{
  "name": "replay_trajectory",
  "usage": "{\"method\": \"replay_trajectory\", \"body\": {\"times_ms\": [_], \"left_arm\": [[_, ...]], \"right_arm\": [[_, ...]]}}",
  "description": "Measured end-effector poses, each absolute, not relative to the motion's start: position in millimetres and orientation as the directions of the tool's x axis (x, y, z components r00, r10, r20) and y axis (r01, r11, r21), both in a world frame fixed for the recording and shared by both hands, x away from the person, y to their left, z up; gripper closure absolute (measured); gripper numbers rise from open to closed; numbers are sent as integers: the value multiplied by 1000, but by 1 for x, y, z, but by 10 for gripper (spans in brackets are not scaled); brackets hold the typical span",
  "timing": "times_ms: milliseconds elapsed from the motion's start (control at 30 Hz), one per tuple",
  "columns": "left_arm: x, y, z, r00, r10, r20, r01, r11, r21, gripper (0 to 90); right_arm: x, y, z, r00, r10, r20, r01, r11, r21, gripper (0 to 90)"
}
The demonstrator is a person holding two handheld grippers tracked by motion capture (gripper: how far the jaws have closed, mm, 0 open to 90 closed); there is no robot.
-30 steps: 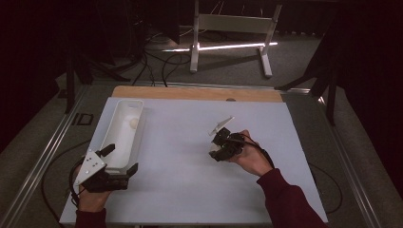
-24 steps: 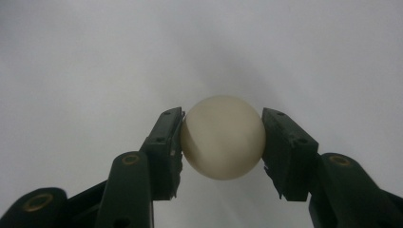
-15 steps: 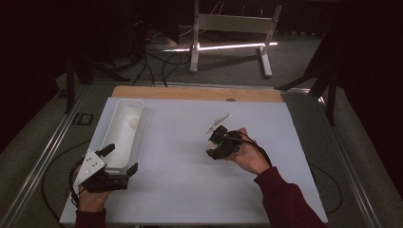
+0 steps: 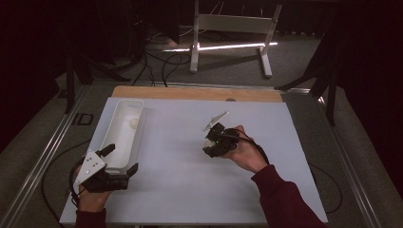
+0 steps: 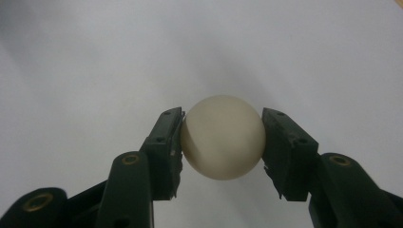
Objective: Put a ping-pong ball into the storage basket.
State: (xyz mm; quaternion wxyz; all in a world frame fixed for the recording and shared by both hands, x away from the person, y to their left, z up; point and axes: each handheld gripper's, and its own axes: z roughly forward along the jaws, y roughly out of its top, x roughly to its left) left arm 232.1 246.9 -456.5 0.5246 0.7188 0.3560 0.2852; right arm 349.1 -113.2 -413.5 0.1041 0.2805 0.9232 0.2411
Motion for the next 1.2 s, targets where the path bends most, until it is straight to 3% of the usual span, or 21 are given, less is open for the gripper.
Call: {"method": "replay_trajectory", "body": {"times_ms": [1200], "left_arm": [[232, 246, -457, 585, 810, 38, 212, -198, 957, 7]], "right_arm": [[358, -96, -398, -824, 565, -45, 461, 714, 526, 505]]}}
